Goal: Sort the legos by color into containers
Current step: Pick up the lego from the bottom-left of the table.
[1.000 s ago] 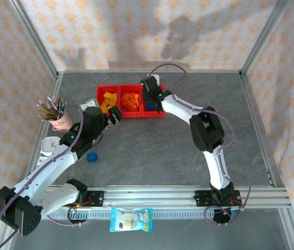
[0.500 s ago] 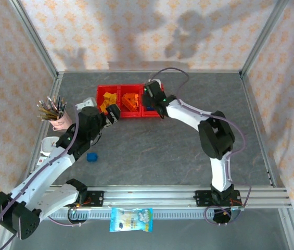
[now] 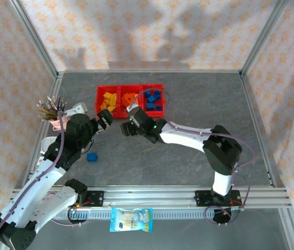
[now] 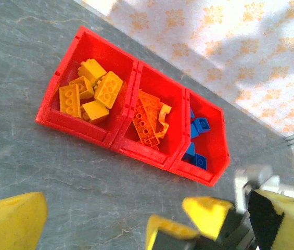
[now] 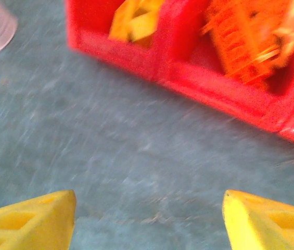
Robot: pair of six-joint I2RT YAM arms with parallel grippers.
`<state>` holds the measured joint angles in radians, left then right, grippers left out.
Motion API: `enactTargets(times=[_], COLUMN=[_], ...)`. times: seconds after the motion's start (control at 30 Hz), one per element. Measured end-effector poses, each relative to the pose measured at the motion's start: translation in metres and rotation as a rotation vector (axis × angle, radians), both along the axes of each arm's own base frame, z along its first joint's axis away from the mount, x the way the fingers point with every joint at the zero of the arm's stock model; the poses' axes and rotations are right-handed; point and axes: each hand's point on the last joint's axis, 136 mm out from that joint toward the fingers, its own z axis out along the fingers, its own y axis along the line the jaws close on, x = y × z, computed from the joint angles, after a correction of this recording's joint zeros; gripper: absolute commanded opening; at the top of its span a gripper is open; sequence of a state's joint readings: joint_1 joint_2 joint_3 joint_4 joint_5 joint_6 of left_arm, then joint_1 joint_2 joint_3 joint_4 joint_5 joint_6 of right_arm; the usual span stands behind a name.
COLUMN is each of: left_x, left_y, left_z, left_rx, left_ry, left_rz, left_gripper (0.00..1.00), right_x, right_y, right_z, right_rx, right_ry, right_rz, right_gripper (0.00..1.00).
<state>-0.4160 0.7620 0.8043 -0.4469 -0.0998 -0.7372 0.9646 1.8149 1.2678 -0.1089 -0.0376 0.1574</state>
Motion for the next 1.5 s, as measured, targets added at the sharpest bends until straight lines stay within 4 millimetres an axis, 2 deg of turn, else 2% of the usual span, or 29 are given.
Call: enactTargets(times=[0.1, 0.23, 0.47, 0.6, 0.9, 1.17, 1.37, 1.5], left_x=[-0.008, -0.018, -0.031, -0.036, -0.044, -0.048, -0.049, -0.049], left_y=[0.006, 0.014, 0.026, 0.033, 0.043, 0.049, 0.052, 0.052], left_z=[0.001, -0.001, -0.002, 0.001, 0.003, 0.002, 0.004, 0.004], left_rx=[0.0, 0.0, 0.004, 0.005, 0.014, 0.019, 0.02, 0.022], left_ry=[0.004, 0.017, 0.037, 0.033, 0.04, 0.044, 0.038, 0.04], left_rz=[0.017, 0.046, 0.088, 0.113, 0.155, 0.185, 0.196, 0.197], left_gripper=[0.99, 0.99, 1.0, 1.0, 1.0, 1.0, 1.0, 1.0], right_x=[-0.028, -0.054, -0.086, -0.097, -0.102, -0.102, -0.094, -0.092], right_y=[0.02, 0.048, 0.089, 0.112, 0.151, 0.175, 0.187, 0.191], right_z=[-0.006, -0.013, -0.057, -0.068, -0.066, -0.087, -0.095, -0.095], right_rx=[0.01, 0.039, -0.007, -0.013, 0.004, -0.027, -0.052, -0.054], right_ry=[0.009, 0.011, 0.036, 0.025, -0.036, -0.05, -0.066, -0.071], right_rz=[0.092, 0.194, 0.348, 0.419, 0.516, 0.563, 0.562, 0.564], right_gripper=[0.76, 0.77, 0.8, 0.82, 0.84, 0.83, 0.73, 0.62])
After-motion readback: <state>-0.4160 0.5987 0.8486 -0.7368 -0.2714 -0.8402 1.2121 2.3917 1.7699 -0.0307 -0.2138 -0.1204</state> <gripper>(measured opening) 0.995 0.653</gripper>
